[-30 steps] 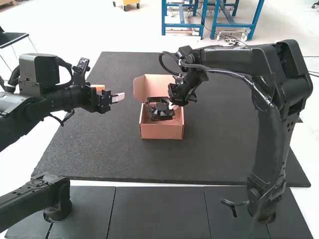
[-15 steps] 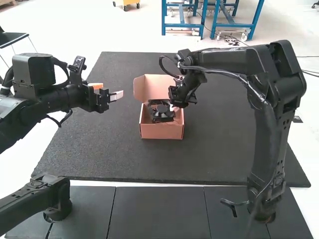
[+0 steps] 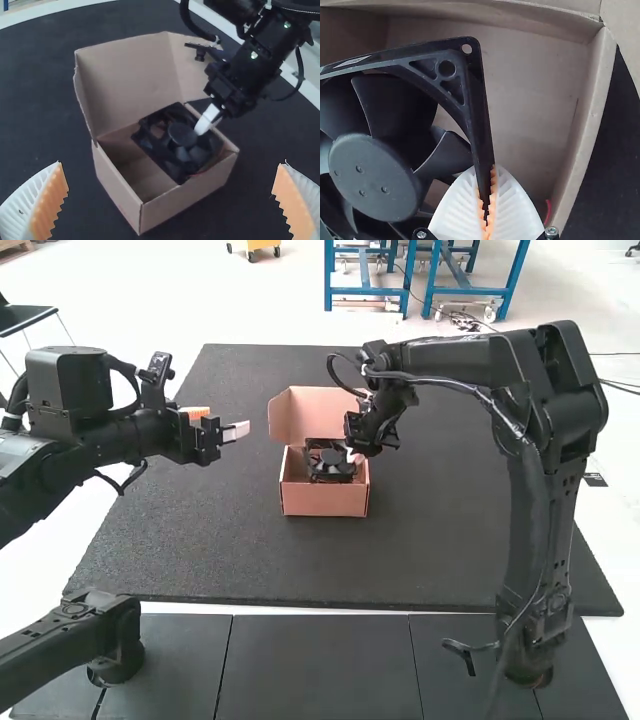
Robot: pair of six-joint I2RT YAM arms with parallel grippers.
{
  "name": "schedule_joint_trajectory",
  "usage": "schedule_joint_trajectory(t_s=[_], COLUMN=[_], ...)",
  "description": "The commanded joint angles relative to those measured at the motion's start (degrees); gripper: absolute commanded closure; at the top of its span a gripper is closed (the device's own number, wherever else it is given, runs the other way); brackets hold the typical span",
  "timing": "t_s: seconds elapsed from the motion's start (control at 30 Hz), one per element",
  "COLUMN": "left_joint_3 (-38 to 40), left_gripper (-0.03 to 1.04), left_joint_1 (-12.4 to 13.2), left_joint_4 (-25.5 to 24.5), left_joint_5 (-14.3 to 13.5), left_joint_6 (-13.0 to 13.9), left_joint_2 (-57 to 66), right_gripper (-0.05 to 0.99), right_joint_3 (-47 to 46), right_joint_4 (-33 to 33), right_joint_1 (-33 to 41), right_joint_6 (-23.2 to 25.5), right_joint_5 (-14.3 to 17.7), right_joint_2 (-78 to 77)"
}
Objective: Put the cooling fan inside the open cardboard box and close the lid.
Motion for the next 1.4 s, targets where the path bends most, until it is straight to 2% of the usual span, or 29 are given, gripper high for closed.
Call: schedule_joint_trajectory(t_s=[0.0, 0.47, 1.37], left_joint_3=[-0.06, 0.03, -0.06], left_gripper=[0.04, 0.04, 0.04], left_joint_1=[-0.57, -0.57, -0.57], left_joint_4=[0.57, 1.01, 0.22], left_joint_5=[0.78, 0.78, 0.78], left_joint_6=[-0.60, -0.69, -1.39], left_joint_2=[-0.67, -0.67, -3.04], right_gripper=[0.96, 0.96, 0.96], right_joint_3=[2.10, 2.98, 1.92], right_joint_4=[0.12, -0.76, -2.16], right_joint_1=[0.00, 0.61, 1.31], right_joint_6=[0.73, 1.35, 0.91], right_joint_5=[-2.38, -3.26, -2.73], right_joint_2=[0.58, 0.67, 0.85])
